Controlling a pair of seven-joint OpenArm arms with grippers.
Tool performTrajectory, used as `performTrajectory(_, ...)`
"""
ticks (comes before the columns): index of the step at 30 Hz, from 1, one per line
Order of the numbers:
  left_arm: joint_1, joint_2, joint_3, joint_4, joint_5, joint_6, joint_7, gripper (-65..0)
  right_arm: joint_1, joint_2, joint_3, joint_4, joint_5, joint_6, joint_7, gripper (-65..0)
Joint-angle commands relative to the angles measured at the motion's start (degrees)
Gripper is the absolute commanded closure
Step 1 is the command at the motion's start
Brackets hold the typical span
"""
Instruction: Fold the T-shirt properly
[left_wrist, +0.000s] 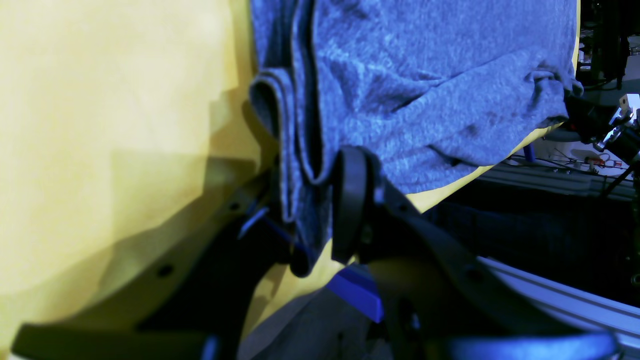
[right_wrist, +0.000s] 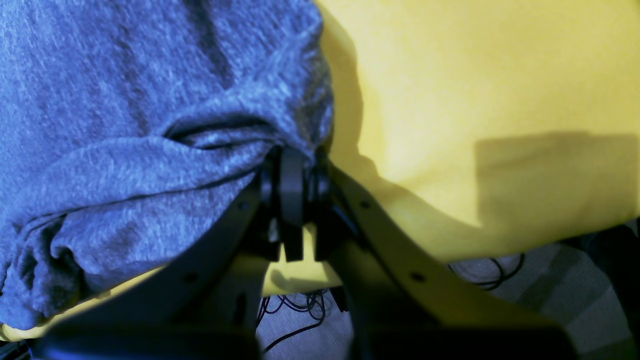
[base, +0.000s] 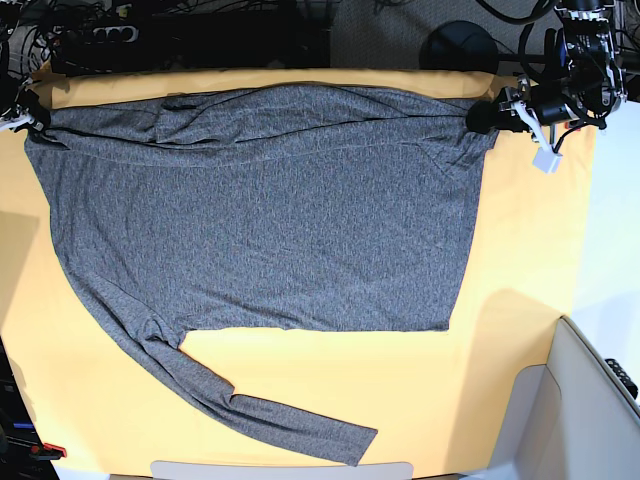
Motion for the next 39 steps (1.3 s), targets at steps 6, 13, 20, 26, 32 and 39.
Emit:
performTrajectory(6,0.69,-0.91,-0.18,-0.2,6.33,1.32,2.2,-14.7,-2.64,-2.02,-1.55,-2.05,-9.97,-2.39,-11.79,-19.6)
performTrajectory(13,0.6,-1.0,-0.18,-0.2,6.33,1.32,2.29,-14.7,-2.64,-2.9,-1.55,-2.05,-9.97,-2.65,-11.88,-22.4)
performTrajectory(20,0.6,-1.26,-1.85,-0.2,6.33,1.32,2.64,-14.6,-3.78,-1.23,-1.02,-1.87,-9.97,-2.74,-11.7,-22.4)
performTrajectory(26,0.43,-1.26,-7.04,-0.2,6.33,1.32,2.81,-14.6,-3.78,-0.79,-1.02,-1.7,-9.97,-2.74,-11.7,-22.4)
performTrajectory(32,0.34,-1.35,-7.83,-0.2,6.42,1.32,2.81,-14.6,-3.61,1.32,-1.02,-1.61,-9.97,-2.83,-11.7,-22.4)
performTrajectory(39,0.16,-1.35,-9.59,-0.2,6.42,1.32,2.81,-14.6,-3.78,2.9,1.35,-1.61,-9.97,-2.83,-11.7,-22.4)
